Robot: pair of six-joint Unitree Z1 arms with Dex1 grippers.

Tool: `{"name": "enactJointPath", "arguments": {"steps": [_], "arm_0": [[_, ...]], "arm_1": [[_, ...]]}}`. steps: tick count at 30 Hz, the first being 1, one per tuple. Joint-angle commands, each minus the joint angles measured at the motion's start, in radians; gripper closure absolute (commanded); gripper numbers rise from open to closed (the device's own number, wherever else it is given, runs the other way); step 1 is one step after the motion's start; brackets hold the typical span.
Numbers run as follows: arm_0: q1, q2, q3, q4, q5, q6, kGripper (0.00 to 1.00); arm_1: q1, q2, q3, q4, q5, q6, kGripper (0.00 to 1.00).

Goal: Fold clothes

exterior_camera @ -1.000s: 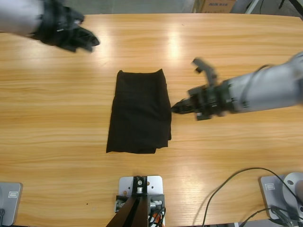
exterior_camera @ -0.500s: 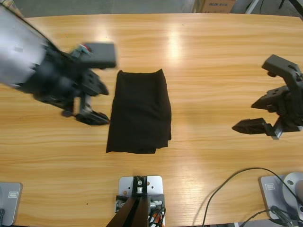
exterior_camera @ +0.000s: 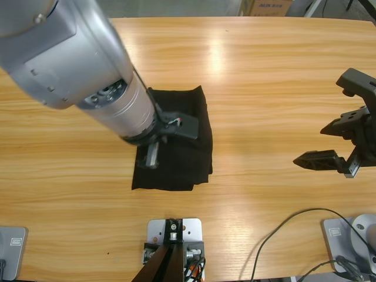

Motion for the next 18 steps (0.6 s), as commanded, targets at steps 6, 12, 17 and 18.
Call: {"name": "enactJointPath", "arguments": {"steps": [6, 12, 17, 18], "arm_0": [[0.048, 0.216, -0.196, 0.011, -0.023, 0.005, 0.008], [0.071, 0.278, -0.241, 0.023, -0.040, 0.013, 0.004], [0.068, 0.324, -0.263, 0.072, -0.065, 0.014, 0.004], [0.068, 0.333, -0.263, 0.076, -0.065, 0.014, 0.004]], "arm_1": [[0.011, 0.059, -0.005, -0.050, -0.010, 0.016, 0.000], [0.010, 0.082, -0.004, -0.075, -0.011, 0.017, 0.000], [-0.001, 0.090, -0.002, -0.091, -0.012, 0.017, 0.000], [-0.005, 0.092, -0.002, -0.093, -0.012, 0.017, 0.000]]}}
